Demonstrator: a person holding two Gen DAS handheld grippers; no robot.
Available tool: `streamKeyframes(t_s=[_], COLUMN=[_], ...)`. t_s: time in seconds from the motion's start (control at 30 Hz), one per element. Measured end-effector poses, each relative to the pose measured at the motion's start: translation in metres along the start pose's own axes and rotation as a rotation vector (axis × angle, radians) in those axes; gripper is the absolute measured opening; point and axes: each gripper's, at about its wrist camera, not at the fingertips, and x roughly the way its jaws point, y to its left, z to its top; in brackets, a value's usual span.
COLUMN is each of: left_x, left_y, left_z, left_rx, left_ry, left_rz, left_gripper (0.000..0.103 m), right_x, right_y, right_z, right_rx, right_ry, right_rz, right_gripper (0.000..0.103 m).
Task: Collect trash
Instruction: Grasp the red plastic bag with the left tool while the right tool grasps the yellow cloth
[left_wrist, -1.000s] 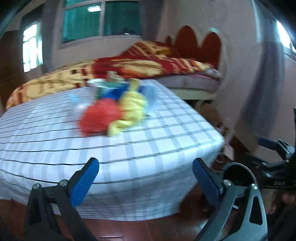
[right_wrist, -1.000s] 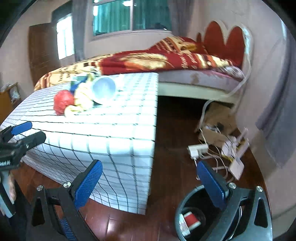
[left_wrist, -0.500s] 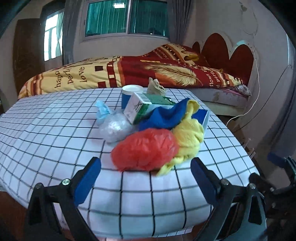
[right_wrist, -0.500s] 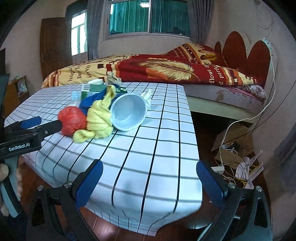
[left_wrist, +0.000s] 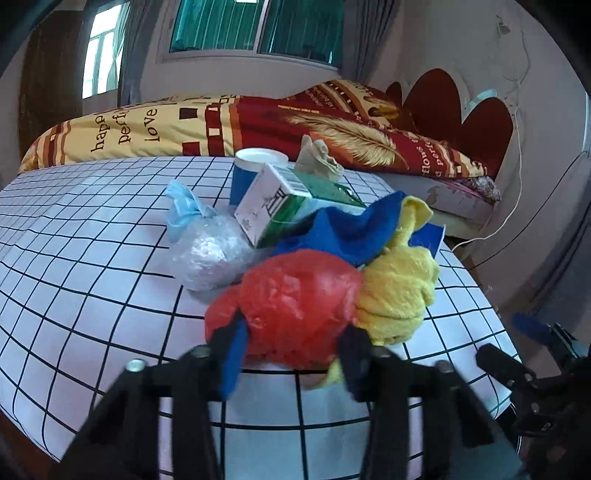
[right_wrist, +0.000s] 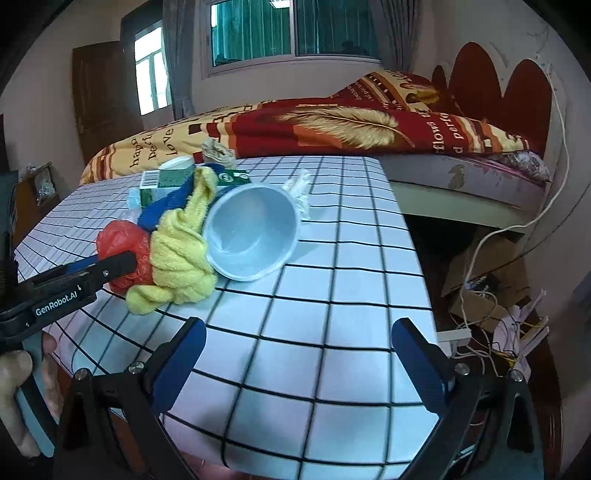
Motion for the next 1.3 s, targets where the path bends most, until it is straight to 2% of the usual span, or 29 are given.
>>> streamKeyframes(t_s=[0.07,0.2,0.27,0.33,0.57,0.63,0.73,0.87,0.97,1.03,1.1,1.3], left_x=[-0.007,-0.021,-0.026,-0.028,-0.030,-0.030,-0.031,-0.032,-0.031,-0.031,-0.033,-0.042], left_y=[0.004,0.014,0.020,0.026,0.043,0.049,0.055,0.058,0.059,0.059,0.057,0.044], left_z=[0.000,0.004,0.006,0.007,0.006,0.005,0.005,0.003,0.000,-0.003,-0.003,-0.005], left_rx=[-0.001,-0.009,-0.007,-0.017,-0.039,-0.053,-0.064,-0.060,-0.056,-0.054,-0.051,-0.027], left_ry=[-0.019,-0.052,-0.068,-0.073,-0.077,-0.078,-0.078,-0.069,-0.059,-0.053,-0.056,-0.069], left_rz=[0.007,0.034,0.061,0.074,0.115,0.118,0.119,0.127,0.124,0.118,0.115,0.093], left_gripper=[0.030,0.029,0.029,0.029,0.029,0.029,0.029,0.029,0.029,0.029,0.029,0.029], right_x=[0.004,0.010,0.013,0.015,0.017,0.018,0.028,0.053,0.065,0.064,0.058,0.020], right_y=[0.007,0.023,0.029,0.035,0.049,0.059,0.071,0.078,0.079,0.077,0.078,0.078], right_z=[0.003,0.011,0.016,0.020,0.025,0.024,0.024,0.028,0.029,0.030,0.027,0.015], right_rx=[-0.005,-0.027,-0.036,-0.037,-0.041,-0.060,-0.058,0.012,0.046,0.056,0.043,-0.015], right_ry=[-0.001,-0.011,-0.013,-0.009,-0.023,-0.018,0.008,0.082,0.102,0.095,0.086,0.023], right_rz=[0.018,0.044,0.053,0.080,0.099,0.127,0.142,0.136,0.145,0.170,0.199,0.202], right_gripper=[0.102,0.101,0.096,0.083,0.080,0.075,0.072,0.068,0.054,0.044,0.041,0.040])
